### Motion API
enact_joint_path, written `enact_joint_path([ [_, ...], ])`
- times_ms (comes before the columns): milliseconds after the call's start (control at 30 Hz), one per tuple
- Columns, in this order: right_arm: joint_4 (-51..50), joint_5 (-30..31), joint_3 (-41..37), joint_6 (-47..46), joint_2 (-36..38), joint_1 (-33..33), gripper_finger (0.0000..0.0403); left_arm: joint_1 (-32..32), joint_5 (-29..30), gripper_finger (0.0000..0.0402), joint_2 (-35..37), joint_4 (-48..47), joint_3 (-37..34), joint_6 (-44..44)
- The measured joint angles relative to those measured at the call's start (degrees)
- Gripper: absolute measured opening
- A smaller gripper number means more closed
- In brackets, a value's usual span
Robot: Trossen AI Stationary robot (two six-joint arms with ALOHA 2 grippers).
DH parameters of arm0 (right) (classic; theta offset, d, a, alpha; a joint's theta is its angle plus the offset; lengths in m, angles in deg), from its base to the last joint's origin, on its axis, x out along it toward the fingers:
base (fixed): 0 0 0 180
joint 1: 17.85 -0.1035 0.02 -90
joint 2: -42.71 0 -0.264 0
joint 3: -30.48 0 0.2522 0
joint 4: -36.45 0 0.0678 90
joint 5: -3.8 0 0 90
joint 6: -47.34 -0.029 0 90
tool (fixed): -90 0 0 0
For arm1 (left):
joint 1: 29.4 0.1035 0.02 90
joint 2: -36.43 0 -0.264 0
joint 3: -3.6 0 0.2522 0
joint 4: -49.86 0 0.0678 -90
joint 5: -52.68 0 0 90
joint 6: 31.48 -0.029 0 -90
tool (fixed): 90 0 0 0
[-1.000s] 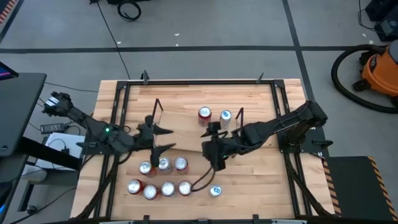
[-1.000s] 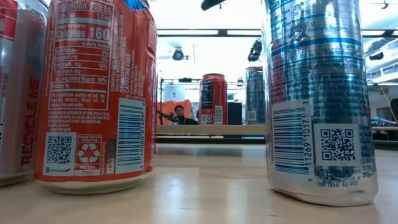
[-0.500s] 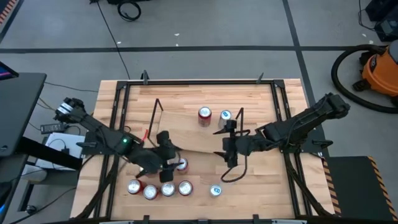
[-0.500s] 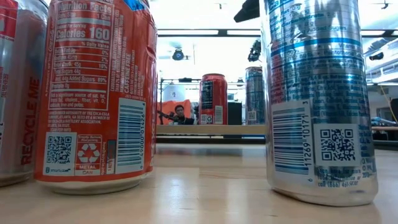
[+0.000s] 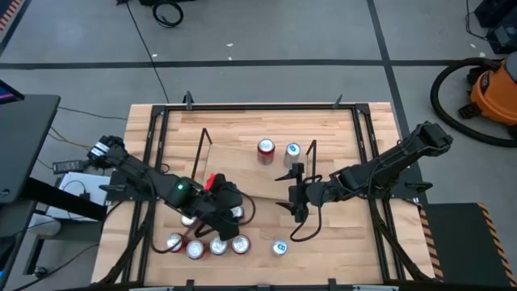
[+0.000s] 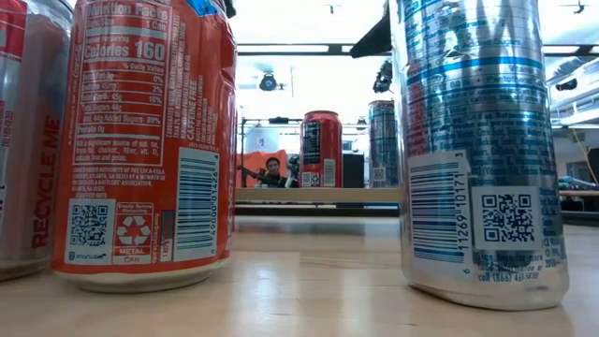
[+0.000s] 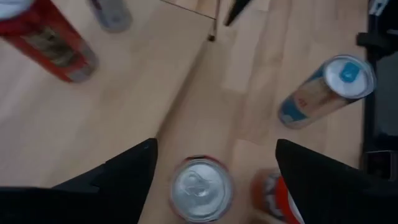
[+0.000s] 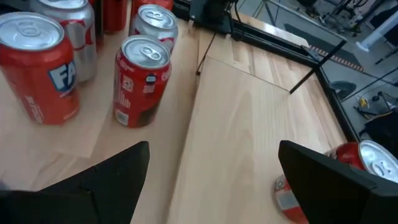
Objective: Place canned beverage on shelf
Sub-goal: Put the top red-white soda can on the shelf aligned with the red-black soda can
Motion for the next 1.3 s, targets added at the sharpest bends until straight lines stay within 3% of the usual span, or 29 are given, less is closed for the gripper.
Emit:
enact_joint_path([
  [367,1.1,0.2,0.1,1.6,0.3,-1.4,0.0368,1.5,-3.4,0.0339,-5.9,-4.6,1.4,1.8],
  [1300,1.6,-0.3,0.1,0.6,0.3,-1.5,0.0368,4.4,-8.8,0.0339,-10.0,-7.5,1.4,7.9],
])
